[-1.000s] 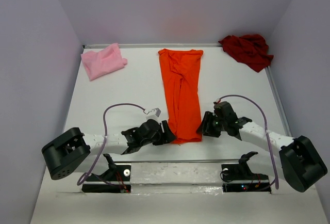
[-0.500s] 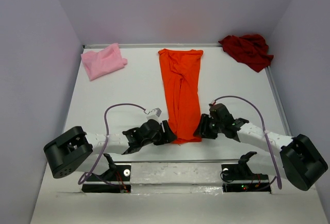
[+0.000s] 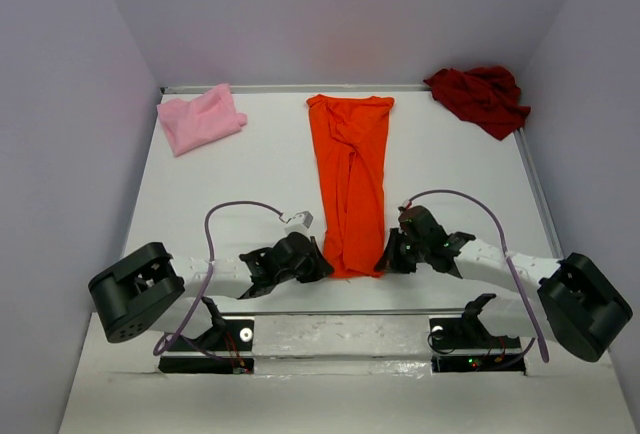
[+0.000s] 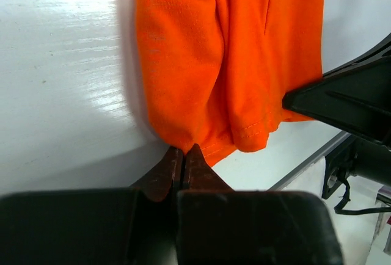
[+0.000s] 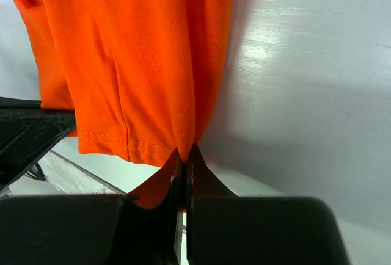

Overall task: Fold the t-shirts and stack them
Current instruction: Pick up the rectangle-folded T-shirt from the center of the board, then fold the rectangle-folded T-shirt at the center of the board.

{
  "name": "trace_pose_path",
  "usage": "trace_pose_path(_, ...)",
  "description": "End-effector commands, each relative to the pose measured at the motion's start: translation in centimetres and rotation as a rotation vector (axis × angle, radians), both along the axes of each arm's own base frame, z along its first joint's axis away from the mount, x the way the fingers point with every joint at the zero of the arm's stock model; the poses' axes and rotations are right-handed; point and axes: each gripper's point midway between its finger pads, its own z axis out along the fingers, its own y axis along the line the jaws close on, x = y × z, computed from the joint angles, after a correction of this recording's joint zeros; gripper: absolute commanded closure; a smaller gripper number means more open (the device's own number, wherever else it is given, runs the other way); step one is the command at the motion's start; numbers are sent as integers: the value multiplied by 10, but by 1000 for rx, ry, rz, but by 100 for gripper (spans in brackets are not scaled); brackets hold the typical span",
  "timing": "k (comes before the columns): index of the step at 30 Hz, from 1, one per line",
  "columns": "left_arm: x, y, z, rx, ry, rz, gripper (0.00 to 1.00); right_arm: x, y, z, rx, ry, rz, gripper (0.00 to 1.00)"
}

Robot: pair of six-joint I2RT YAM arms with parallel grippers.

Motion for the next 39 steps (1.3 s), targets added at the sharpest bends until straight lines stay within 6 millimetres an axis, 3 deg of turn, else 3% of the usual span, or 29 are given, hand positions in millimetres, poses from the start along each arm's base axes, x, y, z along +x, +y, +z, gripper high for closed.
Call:
trace_pose_path(1,1,4,-2,10,-20,8,100,3,0,-1,-16,-24,0,100)
trace_pose_path(8,0,7,6,12,-38,0,100,1,-6,7,-30,-41,5,100)
trace_pose_path(14,4,10,28,9,-78,7,100,17,-6,43,-33,-140,-3,100)
trace_pose_path(15,12,7,43,-3,-121,17,100,18,-7,47,-43,-142,-4,100)
trace_pose_path(19,28,6,71,5,-206,43,100,37,-1,70,-48,-218,1,100)
trace_pose_path(27,60,6,104,85,-305,96,100,80,3,103,-120,-345,-45,100)
trace_pose_path(33,96,38,122,104,-348,206,100,110,-5,137,-183,-462,-127,100)
trace_pose_path(39,125,63,135,110,-395,265,100,133,-7,146,-250,-511,-157,100)
